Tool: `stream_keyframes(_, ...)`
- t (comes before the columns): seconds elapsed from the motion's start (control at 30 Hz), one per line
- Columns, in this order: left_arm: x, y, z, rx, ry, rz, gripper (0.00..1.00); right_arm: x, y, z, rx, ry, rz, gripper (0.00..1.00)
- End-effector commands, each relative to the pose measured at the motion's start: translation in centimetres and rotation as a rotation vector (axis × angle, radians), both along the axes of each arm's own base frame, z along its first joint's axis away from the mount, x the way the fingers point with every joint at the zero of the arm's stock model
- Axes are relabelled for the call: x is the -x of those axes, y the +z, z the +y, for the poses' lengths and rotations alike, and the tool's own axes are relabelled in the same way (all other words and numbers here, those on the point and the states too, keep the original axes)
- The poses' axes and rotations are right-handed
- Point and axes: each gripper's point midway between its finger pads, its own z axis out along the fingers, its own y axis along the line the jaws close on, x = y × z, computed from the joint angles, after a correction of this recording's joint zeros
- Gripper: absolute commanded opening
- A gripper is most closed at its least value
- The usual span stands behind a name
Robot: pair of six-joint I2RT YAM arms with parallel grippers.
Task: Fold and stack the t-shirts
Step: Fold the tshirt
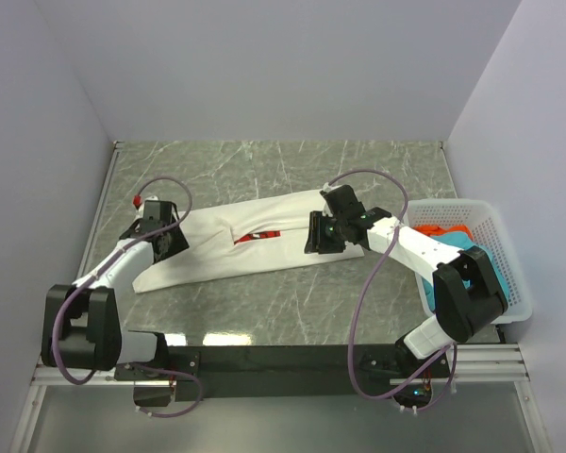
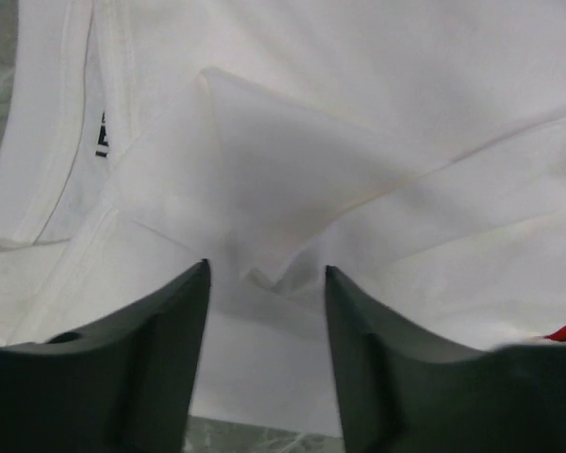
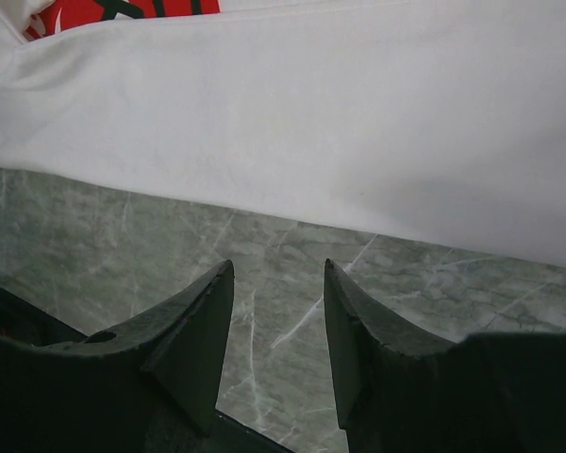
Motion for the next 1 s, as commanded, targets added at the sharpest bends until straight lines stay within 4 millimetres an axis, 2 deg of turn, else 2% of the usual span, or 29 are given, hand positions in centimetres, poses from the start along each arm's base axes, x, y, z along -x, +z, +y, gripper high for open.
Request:
stream_keyframes(0.0, 0.3, 1.4, -0.3, 0.038, 0.022, -0.036, 0.61, -0.3, 1.2, 0.4, -0.024, 0.011, -0.051, 0.50)
stream_keyframes(0.07, -0.6, 2.8, -0.4, 0.037, 0.002, -0.087, 0.71, -0.2, 1.3, 0.3, -0.021, 0.012, -0.051, 0.50)
stream_keyframes(0.17, -3.2, 5.1, -1.8, 0.082, -0.063, -0.169, 0.81, -0.2, 1.2, 0.1, -0.011, 0.009, -0.054, 0.50)
stream_keyframes(0.27, -6.1, 6.0, -4.4, 0.167, -0.170, -0.189, 0.89, -0.1, 1.0, 0.0, -0.004, 0.012, -0.050, 0.50)
stream_keyframes(0.3, -7.4, 7.0, -5.4, 0.182, -0.204, -0.210, 0.89, -0.1, 1.0, -0.1, -0.001, 0.012, -0.050, 0.50)
stream_keyframes(0.33, -8.0, 5.8, -6.4, 0.213, -0.238, -0.172, 0.89, -0.1, 1.0, -0.2, 0.001, 0.011, -0.050, 0.50)
stream_keyframes(0.4, -9.9, 6.6, -7.8, 0.232, -0.295, -0.203, 0.89, 0.0, 1.0, -0.1, 0.002, 0.013, -0.051, 0.50)
stream_keyframes(0.43, -10.4, 5.3, -8.3, 0.239, -0.321, -0.172, 0.90, -0.1, 1.0, -0.2, 0.002, 0.013, -0.052, 0.50)
stream_keyframes(0.5, -12.1, 5.5, -9.0, 0.242, -0.353, -0.184, 0.92, 0.1, 1.0, -0.3, 0.008, 0.016, -0.048, 0.50)
stream_keyframes(0.53, -12.5, 4.2, -9.2, 0.244, -0.361, -0.148, 0.92, 0.1, 1.0, -0.3, 0.010, 0.017, -0.050, 0.50)
stream_keyframes(0.6, -13.5, 3.2, -9.8, 0.254, -0.361, -0.115, 0.90, 0.2, 0.9, -0.5, 0.017, 0.015, -0.049, 0.50)
stream_keyframes(0.77, -14.9, 2.7, -11.6, 0.220, -0.340, -0.098, 0.72, 0.6, 0.3, -0.8, 0.024, 0.011, -0.034, 0.50)
stream_keyframes(0.83, -14.8, 1.8, -11.8, 0.208, -0.316, -0.068, 0.64, 0.7, 0.2, -0.8, 0.024, 0.011, -0.029, 0.50)
stream_keyframes(0.97, -14.8, 1.0, -11.9, 0.171, -0.274, -0.035, 0.57, 0.6, 0.2, -0.8, 0.026, 0.013, -0.034, 0.50)
